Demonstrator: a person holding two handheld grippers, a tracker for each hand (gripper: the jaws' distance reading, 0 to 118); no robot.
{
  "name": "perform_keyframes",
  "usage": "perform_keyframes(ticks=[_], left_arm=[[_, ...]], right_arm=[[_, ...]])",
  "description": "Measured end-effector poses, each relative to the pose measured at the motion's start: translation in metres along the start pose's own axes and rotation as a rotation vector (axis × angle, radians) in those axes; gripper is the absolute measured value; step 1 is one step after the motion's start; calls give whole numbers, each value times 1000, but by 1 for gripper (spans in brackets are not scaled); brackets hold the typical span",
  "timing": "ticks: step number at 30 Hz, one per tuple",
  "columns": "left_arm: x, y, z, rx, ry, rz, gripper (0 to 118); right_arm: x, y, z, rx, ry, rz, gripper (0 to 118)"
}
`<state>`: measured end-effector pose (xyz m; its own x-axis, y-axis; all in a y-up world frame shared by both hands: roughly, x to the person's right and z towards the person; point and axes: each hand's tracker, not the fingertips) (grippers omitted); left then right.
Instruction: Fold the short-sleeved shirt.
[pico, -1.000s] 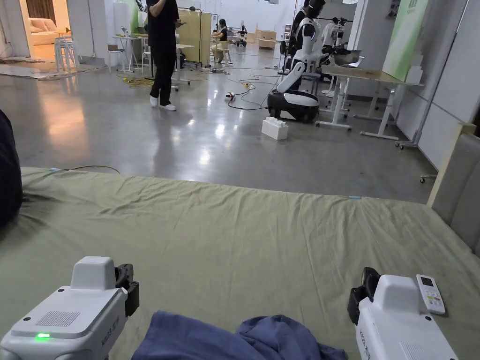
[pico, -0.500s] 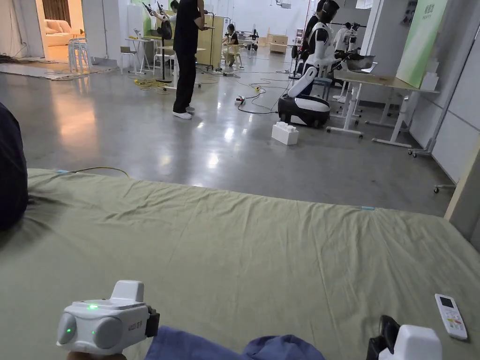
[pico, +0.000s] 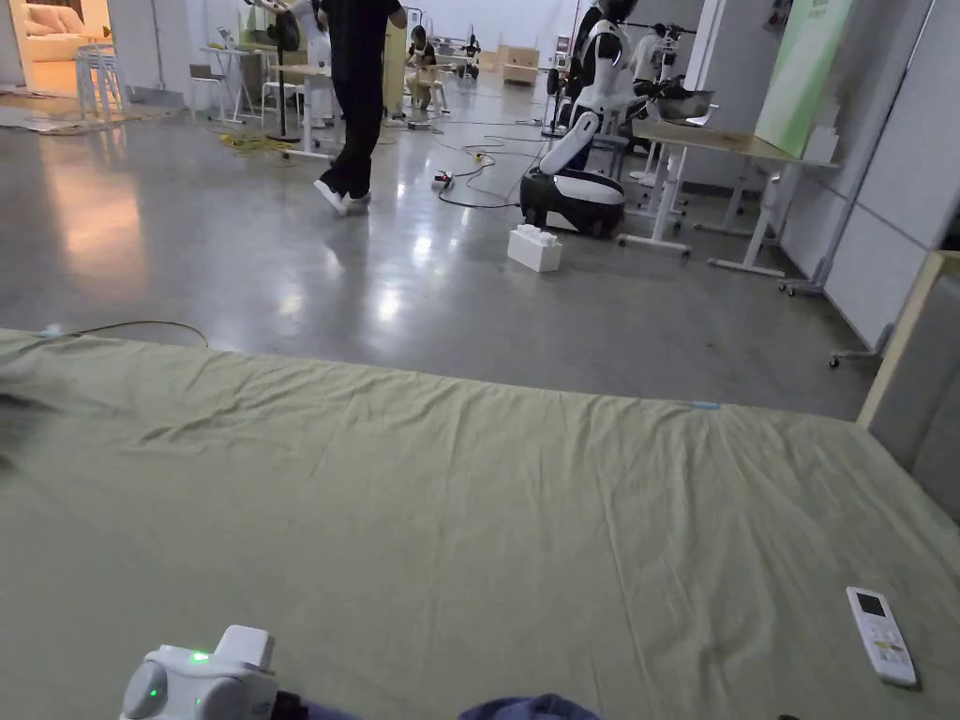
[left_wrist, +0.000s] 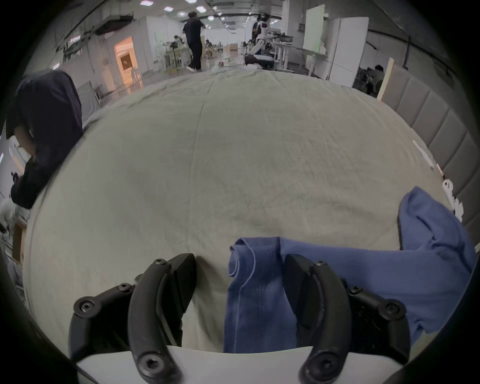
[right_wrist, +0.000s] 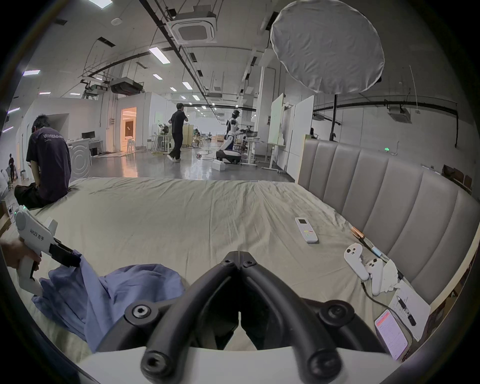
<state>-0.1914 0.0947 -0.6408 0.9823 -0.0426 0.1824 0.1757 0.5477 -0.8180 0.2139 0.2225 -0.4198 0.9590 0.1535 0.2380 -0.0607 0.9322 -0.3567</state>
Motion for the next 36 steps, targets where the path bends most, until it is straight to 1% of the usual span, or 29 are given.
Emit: perform_keyframes(ticks=[1,2,3,4,5,9,11,12,13,15,16,17,19,20,22,23,24,25,26,27,29,30,31,32,36], left_arm=[[3,-3,4,21,16,-15,56],[7,-5,5,38,12,-27,52],[11,-7,6,51,0,-44,37],[14,-9,7,62,-7,-53,17],[14,-9,8,74,-14,-60,9],[12,-11,19,70,-50,-43,7],[7,-13,32,99,-49,-7,7],[4,-16,41,132,-60,26,7],[0,-17,49,154,-66,48,7],[-7,-23,67,194,-71,54,7],[-9,-26,73,199,-63,51,7],[-11,-27,80,207,-59,48,7],[-18,-33,90,226,-57,69,7],[-21,-36,93,230,-58,77,7],[-23,-40,96,228,-52,92,7],[-24,-43,96,227,-49,91,7],[-25,-46,97,226,-44,91,7],[-24,-47,98,223,-43,90,7],[-24,-49,99,219,-40,94,7],[-25,-51,100,218,-39,100,7],[-24,-53,105,230,-37,108,7],[-23,-53,107,230,-38,114,7],[-24,-53,110,233,-38,118,7],[-24,-52,114,248,-36,127,7],[-29,-46,137,317,-32,148,7]], right_arm=[[1,-2,-2,-10,-1,-5,1],[1,-5,-5,-37,3,-22,1],[1,-5,-7,-28,-2,-14,1],[1,-7,-10,-45,1,-22,1],[1,-8,-12,-53,2,-23,1],[1,-10,-31,-142,60,-44,1],[1,-12,-48,-218,88,-23,1],[2,-15,-59,-275,108,-28,2],[2,-16,-70,-315,128,-18,7],[1,-23,-91,-377,157,-34,44],[-2,-25,-101,-428,162,-6,56],[-5,-29,-111,-481,178,-3,64],[-12,-38,-129,-555,206,22,65],[-15,-44,-138,-584,223,17,66],[-23,-57,-152,-680,263,21,65],[-27,-64,-157,-735,260,25,64],[-31,-71,-159,-756,227,32,60],[-32,-70,-154,-678,219,32,51],[-34,-67,-149,-653,212,54,23],[-37,-65,-147,-661,224,67,5],[-42,-63,-142,-625,276,55,5],[-44,-62,-139,-616,269,63,5],[-46,-61,-137,-612,236,93,5],[-44,-58,-132,-605,238,88,5],[-33,-34,-107,-483,194,53,5]])
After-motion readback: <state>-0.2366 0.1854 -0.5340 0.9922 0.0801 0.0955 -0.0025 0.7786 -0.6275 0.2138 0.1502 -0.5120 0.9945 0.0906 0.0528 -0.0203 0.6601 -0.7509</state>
